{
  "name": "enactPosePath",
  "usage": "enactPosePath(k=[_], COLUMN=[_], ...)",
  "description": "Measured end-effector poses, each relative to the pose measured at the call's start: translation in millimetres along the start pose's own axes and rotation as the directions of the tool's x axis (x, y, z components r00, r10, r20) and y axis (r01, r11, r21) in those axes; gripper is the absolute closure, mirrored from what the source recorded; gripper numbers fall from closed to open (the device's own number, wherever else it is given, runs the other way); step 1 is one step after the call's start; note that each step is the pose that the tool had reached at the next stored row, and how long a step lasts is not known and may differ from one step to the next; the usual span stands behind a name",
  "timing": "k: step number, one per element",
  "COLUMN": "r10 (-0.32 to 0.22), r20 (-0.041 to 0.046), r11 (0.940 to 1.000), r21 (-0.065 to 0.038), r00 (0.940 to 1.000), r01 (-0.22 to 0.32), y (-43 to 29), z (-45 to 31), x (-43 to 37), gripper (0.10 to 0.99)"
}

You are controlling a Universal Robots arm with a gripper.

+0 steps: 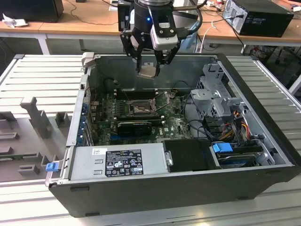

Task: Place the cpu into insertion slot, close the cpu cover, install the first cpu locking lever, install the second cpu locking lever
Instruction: 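Place the cpu into insertion slot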

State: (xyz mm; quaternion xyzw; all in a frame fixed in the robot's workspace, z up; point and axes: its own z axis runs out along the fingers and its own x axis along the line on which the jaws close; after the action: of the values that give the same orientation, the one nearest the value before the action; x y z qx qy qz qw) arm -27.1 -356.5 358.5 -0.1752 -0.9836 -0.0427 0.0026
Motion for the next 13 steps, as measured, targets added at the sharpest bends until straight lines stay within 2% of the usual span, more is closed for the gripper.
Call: enactPosePath(k=[4,9,13], r10=[0.093,0.149,0.166], r20=[0.0078,0.0141,0.0156], r11=[0.9956,0.9889,0.9861], r21=[-0.002,0.0,-0.001], r00=[0.9956,0.9888,0.9859], r01=[-0.093,-0.149,-0.166], y=[0.0,0.0,0.0], z=[0.6,1.1,1.2], x=[0.0,0.0,0.0], gripper=[0.557,0.557,0.557])
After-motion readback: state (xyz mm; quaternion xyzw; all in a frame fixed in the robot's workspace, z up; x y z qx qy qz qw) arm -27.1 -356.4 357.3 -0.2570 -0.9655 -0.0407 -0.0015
